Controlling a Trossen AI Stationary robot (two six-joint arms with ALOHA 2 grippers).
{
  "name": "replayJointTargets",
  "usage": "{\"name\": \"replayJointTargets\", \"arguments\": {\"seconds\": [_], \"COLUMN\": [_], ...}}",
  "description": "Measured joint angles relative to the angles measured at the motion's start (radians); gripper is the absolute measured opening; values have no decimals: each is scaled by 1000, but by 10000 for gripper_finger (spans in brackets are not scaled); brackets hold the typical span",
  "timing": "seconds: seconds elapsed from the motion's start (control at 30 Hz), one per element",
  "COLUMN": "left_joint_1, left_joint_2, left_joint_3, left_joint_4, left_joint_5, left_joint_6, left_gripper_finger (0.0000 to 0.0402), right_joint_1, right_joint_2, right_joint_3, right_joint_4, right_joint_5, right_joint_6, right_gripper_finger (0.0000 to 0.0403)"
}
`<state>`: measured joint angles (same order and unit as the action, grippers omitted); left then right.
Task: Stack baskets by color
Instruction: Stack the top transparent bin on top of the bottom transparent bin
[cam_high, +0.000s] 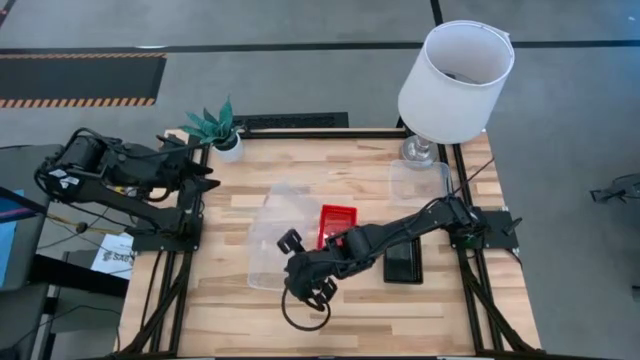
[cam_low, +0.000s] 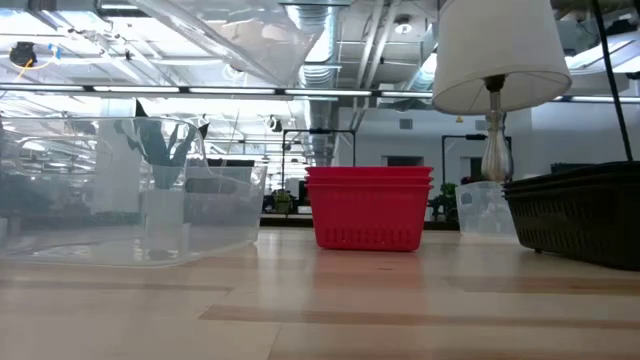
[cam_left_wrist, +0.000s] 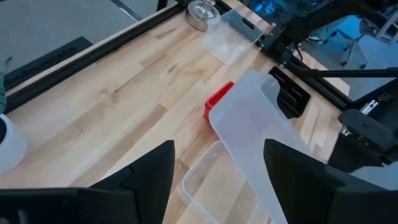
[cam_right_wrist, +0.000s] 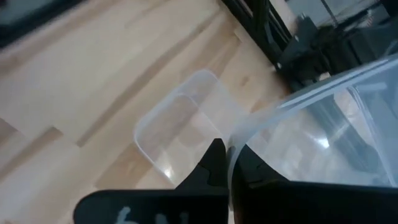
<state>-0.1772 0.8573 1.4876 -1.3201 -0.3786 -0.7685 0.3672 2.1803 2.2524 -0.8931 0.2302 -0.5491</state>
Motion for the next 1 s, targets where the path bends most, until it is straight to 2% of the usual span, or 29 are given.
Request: {"name": "replayJointTargets", "arguments": {"seconds": [0.27,0.4,0.57,1.0], "left_joint_1": [0,0,0,0], "left_joint_2": [0,0,0,0], "left_joint_3": [0,0,0,0], "left_joint_4": [0,1,1,1], "left_joint_5": [-2,-3,-3,-19], "left_joint_6": [-5,-9,-18,-22], "left_gripper_finger": [234,234,234,234], "right_joint_1": [-1,0,14,-8], "right_joint_2": [1,56,100,101], "right_joint_3": [0,0,-2,1], "right_joint_4": [0,-27,-52,-40], "right_joint_5": [-33,-54,13,-116], "right_joint_6": [-1,-20,-65,-113], "right_gripper_finger": [3,4,10,11]}}
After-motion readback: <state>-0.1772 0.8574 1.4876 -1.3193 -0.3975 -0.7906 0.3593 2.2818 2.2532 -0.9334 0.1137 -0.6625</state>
